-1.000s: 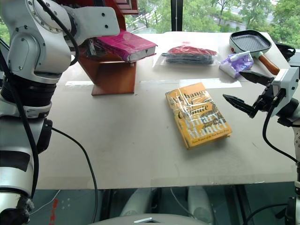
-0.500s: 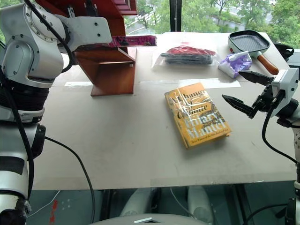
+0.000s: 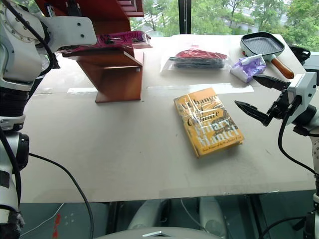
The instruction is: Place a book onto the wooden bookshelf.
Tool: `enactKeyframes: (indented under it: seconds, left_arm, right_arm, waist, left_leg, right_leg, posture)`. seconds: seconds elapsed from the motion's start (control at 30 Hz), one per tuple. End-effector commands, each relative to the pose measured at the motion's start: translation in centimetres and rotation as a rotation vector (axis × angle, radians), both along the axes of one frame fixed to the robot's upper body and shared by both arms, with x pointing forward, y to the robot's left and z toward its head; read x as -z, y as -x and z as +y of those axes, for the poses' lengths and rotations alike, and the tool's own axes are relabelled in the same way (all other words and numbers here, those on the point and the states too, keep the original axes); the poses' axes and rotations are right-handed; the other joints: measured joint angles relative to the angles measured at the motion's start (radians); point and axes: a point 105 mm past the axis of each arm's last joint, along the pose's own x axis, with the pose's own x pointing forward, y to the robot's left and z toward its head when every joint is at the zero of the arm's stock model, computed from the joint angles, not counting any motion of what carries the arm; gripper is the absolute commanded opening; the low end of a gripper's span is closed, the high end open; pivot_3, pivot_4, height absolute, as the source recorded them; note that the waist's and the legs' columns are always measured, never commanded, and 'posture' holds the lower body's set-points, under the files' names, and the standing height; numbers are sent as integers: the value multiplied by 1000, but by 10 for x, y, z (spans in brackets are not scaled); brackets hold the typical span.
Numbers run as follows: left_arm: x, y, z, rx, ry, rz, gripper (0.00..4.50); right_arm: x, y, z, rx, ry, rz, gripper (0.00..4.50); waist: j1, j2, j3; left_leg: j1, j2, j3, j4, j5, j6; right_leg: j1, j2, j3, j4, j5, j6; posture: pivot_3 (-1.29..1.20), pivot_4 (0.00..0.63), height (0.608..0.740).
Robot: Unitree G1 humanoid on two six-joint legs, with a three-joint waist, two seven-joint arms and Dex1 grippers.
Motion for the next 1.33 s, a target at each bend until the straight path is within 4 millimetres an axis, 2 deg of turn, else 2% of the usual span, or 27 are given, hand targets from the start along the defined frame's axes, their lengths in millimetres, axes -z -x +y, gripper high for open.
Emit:
enactKeyframes:
  seconds: [0.03, 0.1, 0.17, 0.3, 0.33, 0.43, 0.53, 0.6, 0.67, 0.73, 0.8, 0.83, 0.87, 0.97, 1.03, 1.13, 1.23, 1.33]
  left_arm:
    - [-10, 11, 34, -83, -2, -24, 22]
    - [-7, 14, 36, -65, 23, 0, 22]
    - [-6, 17, 39, -64, 41, 5, 818]
    - [-27, 26, 35, 6, 77, -100, 2447]
    - [-31, 30, 31, 39, 102, -111, 2447]
    - [-42, 62, 9, 190, 245, -118, 2447]
    - [-42, 94, -11, 307, 508, -147, 2447]
    - [-28, 111, -32, 407, 649, -85, 2447]
    - [-6, 123, -62, 547, 925, -14, 2447]
    - [19, 123, -82, 587, 1165, 33, 2447]
    - [48, 115, -92, 564, 1271, 37, 2447]
    - [56, 113, -94, 555, 1292, 20, 2447]
    - [64, 110, -95, 533, 1329, 0, 2447]
    - [118, 104, -77, 372, 1388, 3, 2447]
    - [140, 106, -67, 303, 1399, -7, 2447]
    - [183, 117, -39, 188, 1370, 41, 2447]
    - [205, 128, -29, 163, 1334, 96, 2447]
    - [214, 130, -25, 162, 1337, 119, 2447]
  right_arm:
    - [-13, 4, -4, 3, 5, -49, 4500]
    - [-11, 4, -5, 3, 4, -46, 4500]
    - [-11, 4, -7, 3, 3, -44, 4500]
    - [-10, 6, -10, 5, 4, -44, 4500]
    - [-10, 7, -11, 6, 4, -44, 4500]
    - [-12, 10, -15, 10, 5, -47, 4500]
    - [-15, 11, -14, 12, 2, -49, 4500]
    - [-15, 11, -13, 12, 7, -45, 4500]
    - [-13, 11, -12, 22, 25, -31, 4500]
    - [-10, 12, -13, 39, 41, -11, 4500]
    - [-5, 13, -18, 73, 51, 24, 4500]
    - [-3, 14, -21, 85, 57, 38, 4500]
    - [1, 16, -22, 93, 73, 56, 4500]
    - [21, 33, -41, 161, 119, 145, 4500]
    - [27, 42, -54, 203, 128, 181, 4500]
    - [45, 61, -72, 273, 176, 269, 4500]
    - [56, 75, -84, 312, 199, 323, 4500]
    - [61, 86, -91, 337, 206, 355, 4500]
  waist:
    - [-11, 0, 0]
    - [-20, 0, 0]
    - [-26, 0, 0]
    - [-21, -1, 0]
    - [-17, -1, 1]
    - [-6, -2, 1]
    - [4, -2, 1]
    - [6, -2, 1]
    - [11, 0, 0]
    - [20, 0, 0]
    - [19, -3, -1]
    - [19, -4, 0]
    - [17, -6, 0]
    - [16, -4, -4]
    - [18, -4, -3]
    - [27, -4, -4]
    - [37, -4, -4]
    - [41, -4, -4]
  left_leg:
    - [0, 0, 0, 0, 0, 0]
    - [0, 1, 0, 0, 0, 0]
    - [1, 1, 1, -1, 0, 0]
    - [2, 1, 1, -1, 0, 0]
    - [1, 1, 1, 0, 0, 0]
    - [-1, 1, 0, 0, 0, 0]
    - [-2, 1, 0, 0, -1, 1]
    - [-1, 1, -1, 0, -1, 1]
    - [1, 1, -2, 0, -1, 1]
    - [2, 1, -3, 2, -1, 1]
    - [3, 1, -5, 5, -1, 1]
    - [3, 1, -5, 5, -1, 1]
    - [3, 1, -5, 6, 0, 0]
    - [4, 1, -4, 4, 1, -3]
    - [6, 1, -1, -1, 1, -3]
    - [4, 1, -1, 0, -1, 0]
    - [5, 1, 0, -1, -1, 1]
    - [6, 1, 0, 0, -1, 1]
  right_leg:
    - [0, 0, 0, 0, 0, 0]
    - [0, 0, 0, 1, 0, 0]
    - [0, 1, 1, 1, 0, 0]
    - [0, 1, 2, 1, 0, 0]
    - [0, 1, 2, 1, 0, 0]
    - [0, 0, 0, 0, 0, 0]
    - [0, -1, 0, -2, 0, 0]
    - [0, 0, -1, -1, 0, 0]
    - [3, 0, -2, -1, 0, 0]
    - [6, 0, -4, -1, 0, 0]
    - [8, 0, -5, -1, 0, 0]
    - [9, 0, -5, -1, 0, 0]
    - [9, 0, -4, 0, 0, 0]
    - [8, -1, -3, -1, 0, -1]
    - [7, -1, 0, -3, 0, -1]
    - [5, -1, 0, -3, 0, -1]
    - [6, -2, 0, -4, 0, -1]
    - [9, -2, 0, -6, -1, -2]
  posture:
    - [0, 150, 740]
    - [0, 150, 740]
    - [0, 150, 740]
    - [0, 150, 740]
    - [0, 150, 740]
    - [0, 150, 740]
    - [0, 150, 740]
    - [0, 150, 740]
    - [0, 150, 740]
    - [0, 150, 740]
    - [0, 150, 740]
    - [0, 150, 740]
    - [0, 150, 740]
    - [0, 150, 740]
    - [0, 150, 740]
    - [0, 150, 740]
    - [0, 150, 740]
    - [0, 150, 740]
